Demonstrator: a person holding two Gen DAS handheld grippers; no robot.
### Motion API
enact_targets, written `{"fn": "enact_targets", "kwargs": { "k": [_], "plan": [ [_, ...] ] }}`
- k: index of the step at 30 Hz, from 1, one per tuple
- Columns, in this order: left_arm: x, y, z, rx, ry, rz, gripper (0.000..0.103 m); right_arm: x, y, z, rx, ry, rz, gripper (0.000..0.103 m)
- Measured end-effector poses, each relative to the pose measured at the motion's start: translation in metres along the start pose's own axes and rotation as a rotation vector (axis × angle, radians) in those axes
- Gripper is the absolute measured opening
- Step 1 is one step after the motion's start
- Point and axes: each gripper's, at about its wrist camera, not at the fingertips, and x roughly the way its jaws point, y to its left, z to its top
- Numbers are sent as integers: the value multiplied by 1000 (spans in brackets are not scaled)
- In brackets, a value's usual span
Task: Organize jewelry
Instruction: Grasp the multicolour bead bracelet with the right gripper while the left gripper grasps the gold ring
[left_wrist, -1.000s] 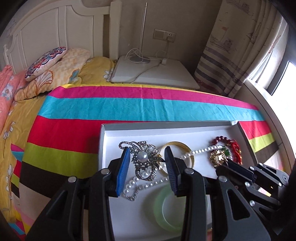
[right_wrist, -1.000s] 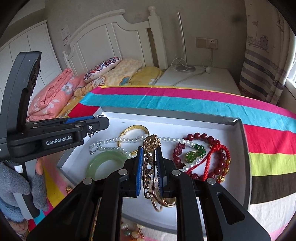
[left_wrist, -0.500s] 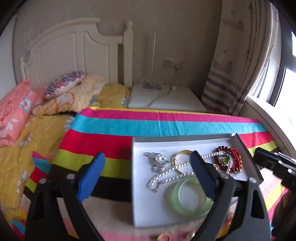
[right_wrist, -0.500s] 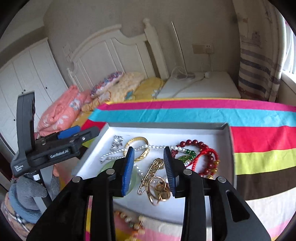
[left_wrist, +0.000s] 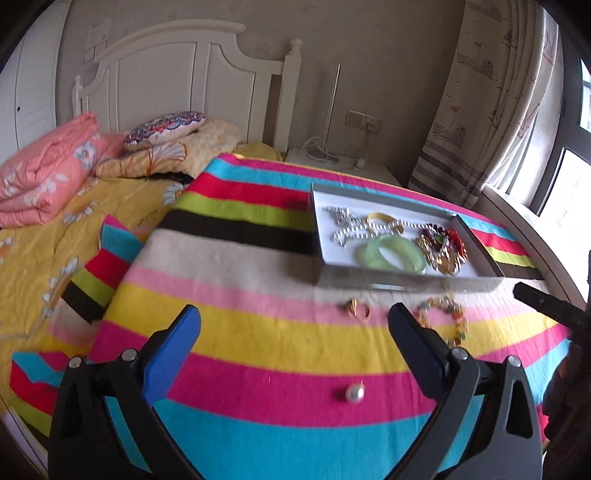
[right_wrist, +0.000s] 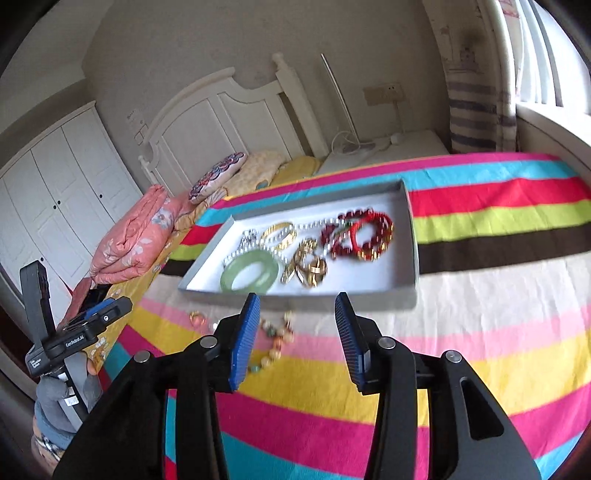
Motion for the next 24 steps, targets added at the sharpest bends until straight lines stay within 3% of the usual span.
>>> {"fn": "enact_targets", "kwargs": {
  "k": [4, 9, 11, 16, 24],
  "plan": [
    [6, 8, -18, -25, 30, -41, 100, 10, -5, -15, 15, 44, -40, 43],
    [11, 17, -20, -74, 33, -127, 100, 13, 14, -22, -77, 46, -62, 43],
    [16, 21, -18, -109, 60, -117, 100, 21, 31, -27, -170, 71, -90, 43],
    [21, 21, -17, -114, 83, -114, 100, 32, 70, -38, -305, 119, -24, 43],
    [23, 22, -17, -120, 94, -124, 100, 64, 114, -45, -533, 192, -67, 42]
  ]
}}
